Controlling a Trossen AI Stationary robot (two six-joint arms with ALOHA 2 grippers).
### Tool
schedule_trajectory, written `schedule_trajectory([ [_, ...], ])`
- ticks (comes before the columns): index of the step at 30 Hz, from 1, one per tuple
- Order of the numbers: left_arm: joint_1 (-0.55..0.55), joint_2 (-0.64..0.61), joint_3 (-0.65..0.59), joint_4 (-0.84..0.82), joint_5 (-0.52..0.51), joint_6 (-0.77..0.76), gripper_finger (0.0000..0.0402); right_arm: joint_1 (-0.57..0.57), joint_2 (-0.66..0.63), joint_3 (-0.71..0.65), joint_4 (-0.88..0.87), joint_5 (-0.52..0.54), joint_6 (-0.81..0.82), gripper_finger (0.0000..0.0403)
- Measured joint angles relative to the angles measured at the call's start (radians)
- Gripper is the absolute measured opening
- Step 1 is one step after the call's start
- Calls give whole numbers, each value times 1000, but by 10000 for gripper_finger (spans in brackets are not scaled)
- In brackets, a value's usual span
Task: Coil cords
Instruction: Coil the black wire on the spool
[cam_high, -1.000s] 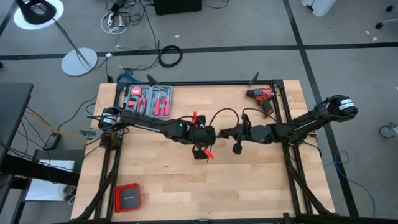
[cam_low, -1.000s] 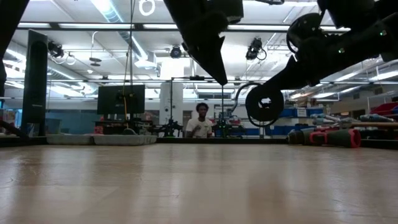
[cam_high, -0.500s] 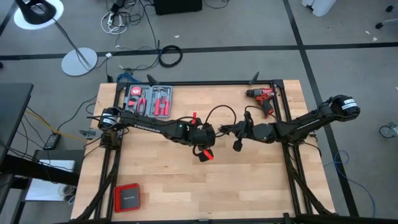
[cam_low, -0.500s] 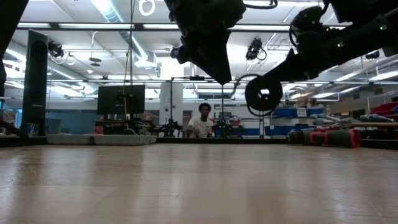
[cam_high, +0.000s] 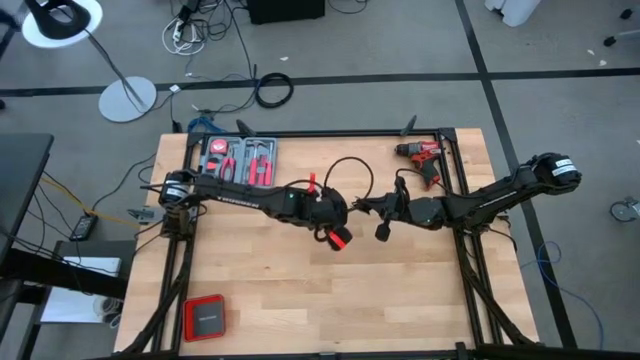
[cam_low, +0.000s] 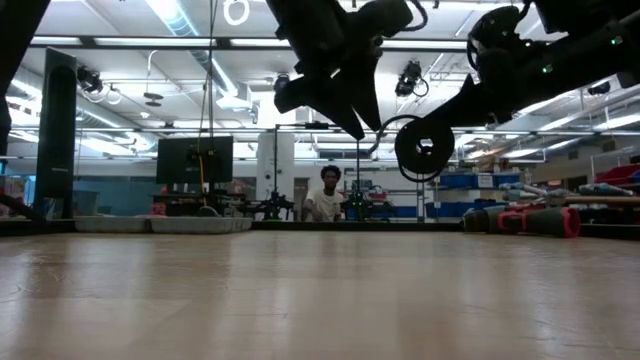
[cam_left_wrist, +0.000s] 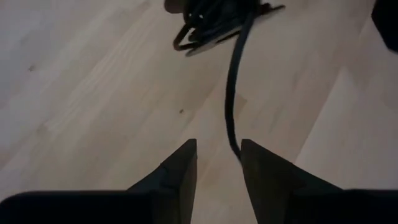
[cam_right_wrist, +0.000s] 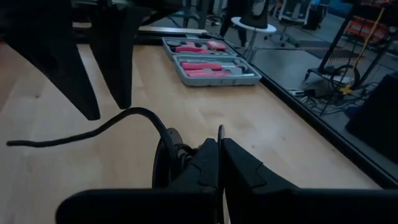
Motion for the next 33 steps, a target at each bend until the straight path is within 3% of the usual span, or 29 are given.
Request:
schedule_trajectory([
  [11,8,0,0,90,17,-79,129,0,0,0,16,2,-2,2],
  [26,15,0,0,90,17,-70,127,17,0,0,55,-2,-1,2],
  [33,15,0,0,86,22,-25,74,17,0,0,55,-2,-1,2],
])
